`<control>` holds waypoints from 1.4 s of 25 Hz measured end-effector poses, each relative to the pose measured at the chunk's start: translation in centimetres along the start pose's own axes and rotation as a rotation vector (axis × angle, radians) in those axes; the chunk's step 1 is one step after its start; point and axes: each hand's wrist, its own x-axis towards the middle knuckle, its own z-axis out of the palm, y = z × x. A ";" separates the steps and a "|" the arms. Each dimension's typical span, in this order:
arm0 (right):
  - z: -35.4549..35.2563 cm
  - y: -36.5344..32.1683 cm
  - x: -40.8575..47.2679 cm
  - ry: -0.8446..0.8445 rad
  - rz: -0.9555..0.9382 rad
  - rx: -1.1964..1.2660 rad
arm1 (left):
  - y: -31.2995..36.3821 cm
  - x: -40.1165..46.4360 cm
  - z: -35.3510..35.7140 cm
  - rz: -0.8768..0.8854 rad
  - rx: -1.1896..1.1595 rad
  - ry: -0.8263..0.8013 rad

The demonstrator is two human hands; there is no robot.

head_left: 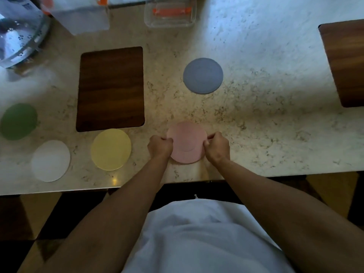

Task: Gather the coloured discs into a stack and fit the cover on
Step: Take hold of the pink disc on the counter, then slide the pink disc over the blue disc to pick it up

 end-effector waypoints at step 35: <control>-7.0 -8.3 22.2 0.261 -0.110 0.084 | 20.2 14.9 5.0 0.140 -0.190 -0.143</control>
